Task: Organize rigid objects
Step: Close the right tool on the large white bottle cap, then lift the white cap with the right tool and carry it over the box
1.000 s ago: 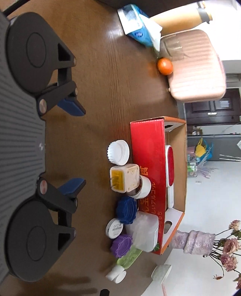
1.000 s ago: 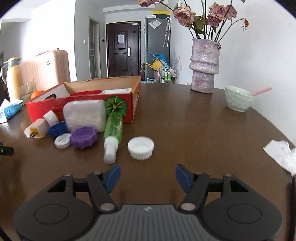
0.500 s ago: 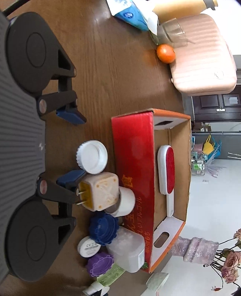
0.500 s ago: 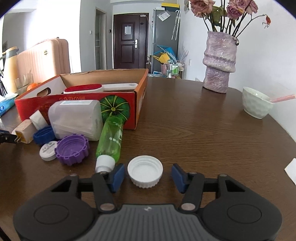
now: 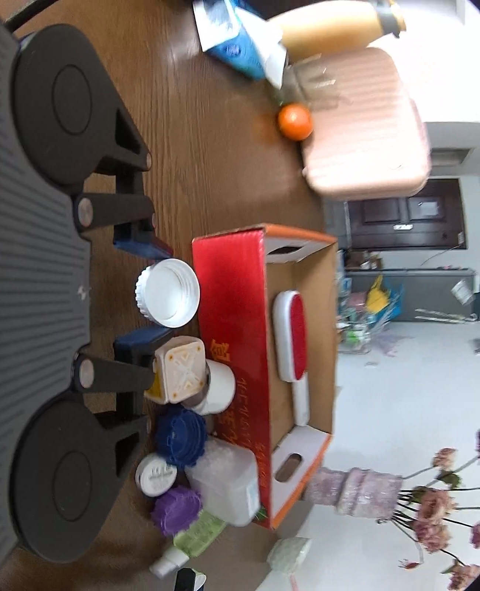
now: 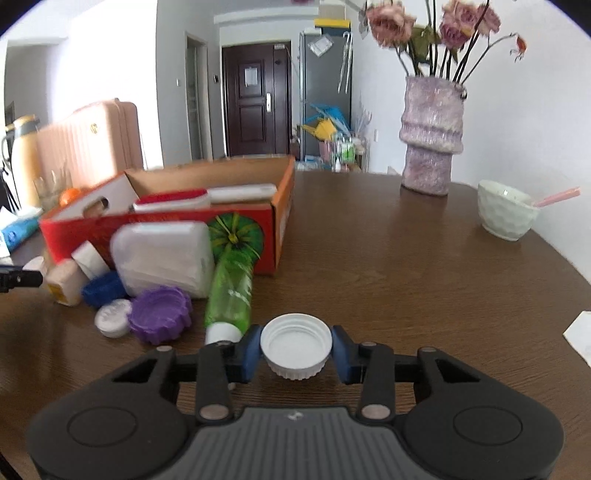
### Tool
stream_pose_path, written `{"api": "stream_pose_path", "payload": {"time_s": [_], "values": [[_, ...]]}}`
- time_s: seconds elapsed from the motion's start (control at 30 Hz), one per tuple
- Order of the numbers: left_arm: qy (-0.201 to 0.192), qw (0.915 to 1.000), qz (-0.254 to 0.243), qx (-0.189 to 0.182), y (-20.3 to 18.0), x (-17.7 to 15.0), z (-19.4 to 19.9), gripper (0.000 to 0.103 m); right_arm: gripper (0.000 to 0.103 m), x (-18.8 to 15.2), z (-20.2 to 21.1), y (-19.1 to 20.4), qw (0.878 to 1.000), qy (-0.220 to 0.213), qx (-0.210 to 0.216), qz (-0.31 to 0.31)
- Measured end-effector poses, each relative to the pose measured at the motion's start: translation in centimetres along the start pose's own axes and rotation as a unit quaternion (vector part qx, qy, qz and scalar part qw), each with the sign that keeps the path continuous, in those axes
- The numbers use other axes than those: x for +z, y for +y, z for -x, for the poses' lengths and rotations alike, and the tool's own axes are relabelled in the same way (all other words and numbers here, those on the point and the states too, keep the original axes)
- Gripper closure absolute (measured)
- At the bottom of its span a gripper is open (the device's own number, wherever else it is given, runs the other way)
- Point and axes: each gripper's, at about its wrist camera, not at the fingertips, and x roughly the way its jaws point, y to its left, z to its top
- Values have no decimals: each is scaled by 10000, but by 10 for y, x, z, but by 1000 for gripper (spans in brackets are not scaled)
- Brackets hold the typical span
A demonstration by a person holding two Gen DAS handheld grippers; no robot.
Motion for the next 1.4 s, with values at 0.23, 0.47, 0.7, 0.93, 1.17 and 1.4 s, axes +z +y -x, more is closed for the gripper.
{"api": "stream_pose_path", "payload": {"time_s": [0.23,0.47,0.7,0.93,1.17,1.4], "values": [[-748,9970,182,116,-15,-22,80,63,63,-13,60,20,9985,-539,85,-63],[-1849,9818,65,423,-38,-40,168,63,63,-26,138,41,9861,-1657,-37,-101],[-2857,9565,136,570,-50,-39,249,63,63,-23,227,58,9485,-3166,-60,-116],[-3562,9326,134,568,-60,-21,299,63,63,6,263,63,9300,-3675,45,-47],[-3808,9235,98,442,-60,22,310,63,63,62,266,64,9287,-3687,383,-77],[-3896,9202,74,369,-49,92,305,63,63,133,256,63,9217,-3849,436,196]]}}
